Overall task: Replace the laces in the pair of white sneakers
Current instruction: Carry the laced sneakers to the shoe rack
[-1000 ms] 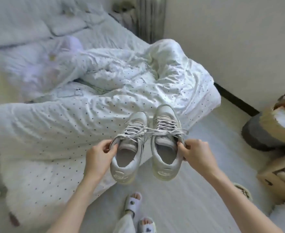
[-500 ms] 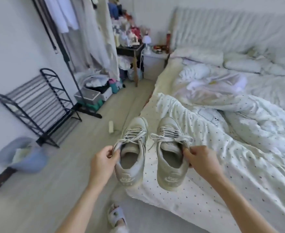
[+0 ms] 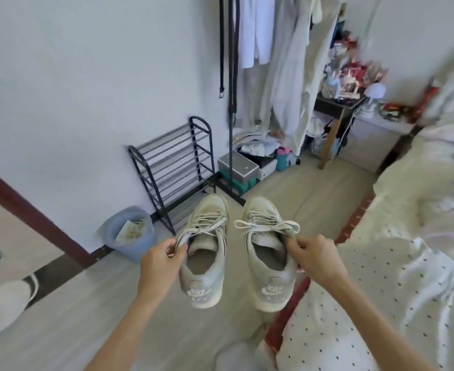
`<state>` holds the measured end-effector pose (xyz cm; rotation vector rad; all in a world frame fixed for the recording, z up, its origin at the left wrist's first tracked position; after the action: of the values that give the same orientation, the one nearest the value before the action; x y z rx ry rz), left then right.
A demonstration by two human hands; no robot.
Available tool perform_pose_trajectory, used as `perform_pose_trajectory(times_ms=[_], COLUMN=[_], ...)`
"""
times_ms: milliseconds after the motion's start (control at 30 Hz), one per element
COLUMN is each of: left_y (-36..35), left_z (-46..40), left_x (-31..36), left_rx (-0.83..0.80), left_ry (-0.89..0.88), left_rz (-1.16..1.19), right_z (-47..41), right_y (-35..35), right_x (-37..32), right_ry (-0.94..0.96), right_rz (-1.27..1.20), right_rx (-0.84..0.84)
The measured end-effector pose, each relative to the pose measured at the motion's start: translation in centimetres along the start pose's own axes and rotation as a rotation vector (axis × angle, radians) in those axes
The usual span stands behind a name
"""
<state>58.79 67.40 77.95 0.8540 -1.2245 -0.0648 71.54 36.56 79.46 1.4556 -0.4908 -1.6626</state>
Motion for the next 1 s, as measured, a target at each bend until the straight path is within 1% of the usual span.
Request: perform_pose_trajectory(times_ms=[67,167,367,533,700,867,1000], left_y=[0.5,1.1,0.6,0.6,1.1,2.1,2.5], left_z=[-1.5,-7.0,-19.5,-28.9,-36.1,-42.7,-48.5], left_x=[0.1,-0.1,-1.0,-0.4,-0.8,-4.0,-6.8], left_rx=[0.01,0.056,0.084,0.165,0.211,0.222,0.207], left_ry=[0.029,0.062,0.123,0.25,0.345,0.467,0.501], left_rz=[0.005,0.011,0.003,-0.001,0.06,0.179,0.223], right_z=[-2.0,-8.6,-22.8,-33.8,-44.1,-51.7,-58.0], right_y=[0.0,-1.1,-3.0,-3.2,-4.1,-8.1,-12.8], right_x=[-1.5,-4.3,-10.0,-14.2,-18.7,-22.9,-27.0], right_ry=[0.01,0.043,0.112,0.135,0.152,0.132,0.107], right_rz=[0.009,0.025,0.074,0.093,0.155,0.145,0.122], right_rx=[-0.008,-0.054,-0.158,-0.264,-0.322,-0.405,-0.479])
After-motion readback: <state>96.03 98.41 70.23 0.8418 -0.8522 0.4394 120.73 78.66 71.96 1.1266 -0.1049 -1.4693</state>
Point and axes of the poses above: each hand's wrist, its own z-axis away from the middle knuckle, its own y-axis out of the back of the hand, x = y × z, the point moved 9 cm from there along -z, towards the middle knuckle, and after that the axes turned 6 degrees about -x, right-handed, at the moved point
